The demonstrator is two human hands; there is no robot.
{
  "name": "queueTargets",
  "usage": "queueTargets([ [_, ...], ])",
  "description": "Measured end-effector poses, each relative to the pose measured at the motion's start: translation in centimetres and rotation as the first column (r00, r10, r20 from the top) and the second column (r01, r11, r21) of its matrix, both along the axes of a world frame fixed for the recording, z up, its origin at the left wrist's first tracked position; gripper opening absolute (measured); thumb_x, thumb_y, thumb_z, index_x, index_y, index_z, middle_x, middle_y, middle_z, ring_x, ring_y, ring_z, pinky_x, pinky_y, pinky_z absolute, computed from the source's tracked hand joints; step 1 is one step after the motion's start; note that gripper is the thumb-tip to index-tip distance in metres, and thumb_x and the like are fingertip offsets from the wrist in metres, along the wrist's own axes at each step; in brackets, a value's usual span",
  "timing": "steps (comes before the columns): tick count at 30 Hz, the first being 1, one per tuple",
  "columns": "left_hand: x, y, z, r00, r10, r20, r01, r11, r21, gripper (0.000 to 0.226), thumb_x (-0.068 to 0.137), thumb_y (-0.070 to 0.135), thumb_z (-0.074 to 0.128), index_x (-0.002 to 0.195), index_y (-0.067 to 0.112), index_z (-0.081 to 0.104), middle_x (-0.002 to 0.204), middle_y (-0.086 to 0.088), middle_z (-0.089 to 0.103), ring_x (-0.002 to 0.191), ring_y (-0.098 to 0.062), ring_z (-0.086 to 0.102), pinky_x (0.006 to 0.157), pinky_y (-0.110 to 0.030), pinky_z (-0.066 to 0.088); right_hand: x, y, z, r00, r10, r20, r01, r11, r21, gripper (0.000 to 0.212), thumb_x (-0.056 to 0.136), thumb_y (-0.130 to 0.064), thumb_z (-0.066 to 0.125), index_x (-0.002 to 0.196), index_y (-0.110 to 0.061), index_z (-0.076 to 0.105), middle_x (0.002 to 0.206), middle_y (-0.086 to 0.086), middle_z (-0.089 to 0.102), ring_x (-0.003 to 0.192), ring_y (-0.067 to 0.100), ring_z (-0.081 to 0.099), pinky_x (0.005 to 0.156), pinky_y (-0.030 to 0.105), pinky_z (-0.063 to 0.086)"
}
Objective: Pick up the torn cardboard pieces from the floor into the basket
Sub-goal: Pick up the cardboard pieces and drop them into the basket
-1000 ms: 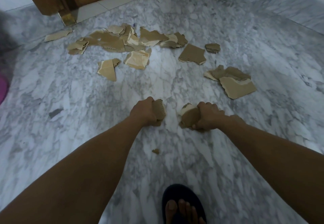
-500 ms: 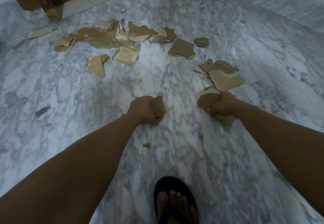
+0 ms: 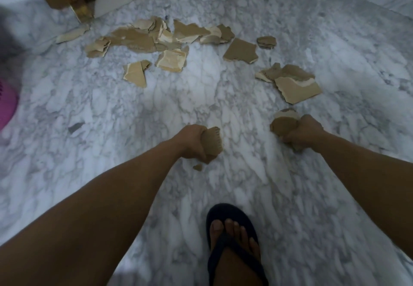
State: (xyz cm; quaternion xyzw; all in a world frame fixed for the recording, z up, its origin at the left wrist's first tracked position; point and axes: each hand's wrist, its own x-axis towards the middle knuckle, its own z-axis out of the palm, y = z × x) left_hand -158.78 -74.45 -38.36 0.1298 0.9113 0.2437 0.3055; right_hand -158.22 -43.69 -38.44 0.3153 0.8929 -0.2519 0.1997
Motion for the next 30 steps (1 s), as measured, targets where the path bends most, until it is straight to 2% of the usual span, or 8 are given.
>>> queueTargets([
  [2, 0.6, -0.5, 0.0, 1.0, 0.011, -0.012, -0.011, 1.0, 0.003, 0.061, 0.057, 0.019, 0.089, 0.111, 0.013, 0.062, 0.11, -0.004, 0.063, 0.097, -0.017, 0.057, 0.077, -0.024, 0.043, 0.1, -0.6, 0.3, 0.999, 0.034, -0.021, -0.034, 0.999, -0.006, 0.074, 0.074, -0.019, 0.084, 0.133, 0.0, 0.043, 0.123, 0.023, 0.056, 0.098, 0.036, 0.06, 0.083, 0.046, 0.056],
  [5, 2.0, -1.1, 0.0, 1.0, 0.025, -0.008, -0.024, 0.999, 0.031, 0.064, 0.057, 0.019, 0.09, 0.114, 0.015, 0.06, 0.106, 0.001, 0.057, 0.095, -0.012, 0.053, 0.077, -0.024, 0.042, 0.7, -1.4, 0.6, 0.997, 0.059, -0.047, -0.061, 0.997, -0.038, 0.074, 0.071, -0.026, 0.087, 0.128, -0.004, 0.046, 0.119, 0.021, 0.059, 0.102, 0.037, 0.062, 0.079, 0.044, 0.056],
  [8, 3.3, -1.3, -0.3, 0.999, 0.019, -0.035, -0.017, 0.998, 0.052, 0.055, 0.058, 0.018, 0.089, 0.103, 0.018, 0.059, 0.1, 0.004, 0.055, 0.094, -0.014, 0.055, 0.074, -0.024, 0.042, 1.3, -1.9, 0.5, 0.994, 0.103, -0.047, -0.105, 0.994, -0.02, 0.079, 0.07, -0.029, 0.087, 0.131, -0.004, 0.043, 0.122, 0.017, 0.055, 0.107, 0.034, 0.056, 0.075, 0.037, 0.046],
  [10, 4.0, -1.4, -0.6, 0.998, 0.016, -0.058, -0.013, 0.998, 0.061, 0.051, 0.058, 0.017, 0.089, 0.096, 0.021, 0.055, 0.098, 0.004, 0.057, 0.095, -0.016, 0.057, 0.072, -0.024, 0.042, 1.8, -1.9, 0.2, 0.993, 0.105, -0.044, -0.106, 0.994, -0.024, 0.077, 0.07, -0.029, 0.087, 0.128, -0.004, 0.044, 0.117, 0.015, 0.053, 0.1, 0.03, 0.052, 0.074, 0.035, 0.042],
  [16, 4.4, -2.0, -0.9, 0.995, 0.077, -0.068, -0.067, 0.988, 0.137, 0.052, 0.057, 0.016, 0.089, 0.097, 0.015, 0.056, 0.101, -0.002, 0.062, 0.093, -0.017, 0.058, 0.075, -0.03, 0.049, 2.2, -2.0, -0.1, 0.994, 0.104, -0.043, -0.105, 0.994, -0.02, 0.071, 0.068, -0.029, 0.088, 0.123, -0.005, 0.049, 0.117, 0.016, 0.058, 0.098, 0.031, 0.055, 0.078, 0.039, 0.049],
  [23, 4.9, -2.0, -1.7, 0.993, -0.049, -0.111, 0.053, 0.998, 0.033, 0.051, 0.059, 0.009, 0.085, 0.097, 0.018, 0.053, 0.105, -0.001, 0.052, 0.096, -0.019, 0.052, 0.076, -0.029, 0.047, 2.3, -2.2, -0.4, 0.99, 0.124, -0.061, -0.126, 0.992, -0.021, 0.068, 0.067, -0.028, 0.089, 0.118, -0.006, 0.05, 0.11, 0.013, 0.057, 0.096, 0.028, 0.054, 0.073, 0.035, 0.046],
  [27, 5.1, -2.2, -2.0, 0.979, -0.169, -0.116, 0.165, 0.985, -0.046, 0.07, 0.059, 0.016, 0.087, 0.118, 0.02, 0.051, 0.12, -0.001, 0.044, 0.109, -0.019, 0.041, 0.092, -0.032, 0.041, 2.2, -2.4, -0.3, 0.989, 0.133, -0.065, -0.134, 0.991, -0.015, 0.068, 0.066, -0.031, 0.089, 0.116, -0.008, 0.051, 0.112, 0.013, 0.058, 0.102, 0.03, 0.055, 0.077, 0.037, 0.049],
  [30, 5.3, -2.0, -2.0, 0.97, -0.186, -0.155, 0.177, 0.982, -0.07, 0.068, 0.059, 0.013, 0.086, 0.118, 0.019, 0.053, 0.119, -0.001, 0.048, 0.108, -0.019, 0.046, 0.089, -0.03, 0.042, 2.4, -2.6, -0.4, 0.989, 0.129, -0.066, -0.13, 0.991, -0.021, 0.067, 0.066, -0.031, 0.089, 0.116, -0.009, 0.05, 0.111, 0.013, 0.057, 0.103, 0.031, 0.055, 0.077, 0.037, 0.048],
])
